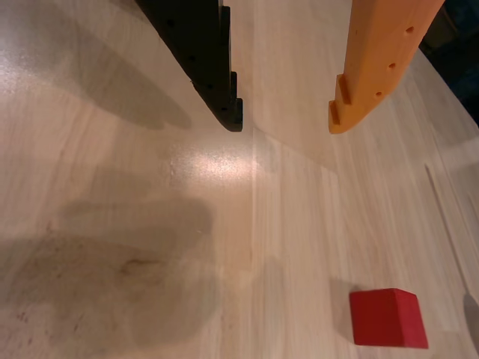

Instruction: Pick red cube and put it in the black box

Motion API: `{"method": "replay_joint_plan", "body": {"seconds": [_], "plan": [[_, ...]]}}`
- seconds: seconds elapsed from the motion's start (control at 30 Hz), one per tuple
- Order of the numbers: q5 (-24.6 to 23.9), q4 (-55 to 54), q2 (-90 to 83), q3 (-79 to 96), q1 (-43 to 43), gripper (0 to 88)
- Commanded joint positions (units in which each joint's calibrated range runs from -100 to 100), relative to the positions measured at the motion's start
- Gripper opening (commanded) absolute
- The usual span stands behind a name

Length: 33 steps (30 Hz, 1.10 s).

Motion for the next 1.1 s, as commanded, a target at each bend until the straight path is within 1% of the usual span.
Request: {"method": "replay_joint_plan", "body": {"seconds": [0.0, 0.1, 0.23, 0.47, 0.57, 0.77, 0.83, 0.97, 1.07], "plan": [[0.2, -1.0, 0.7, -3.3, 0.3, 19.0], [0.3, -2.1, 4.8, -5.3, 0.3, 19.2], [0.4, -4.7, 19.0, -13.8, 0.4, 19.2], [0.5, -10.4, 46.4, -30.6, 7.3, 19.3], [0.5, -10.6, 54.5, -38.9, 9.2, 19.3], [0.5, -10.2, 66.2, -52.3, 9.2, 19.3], [1.7, -10.2, 69.1, -54.8, 9.2, 19.3], [6.9, -10.6, 74.8, -57.7, 9.0, 19.3], [7.3, -10.2, 78.8, -61.6, 9.2, 19.3]]}}
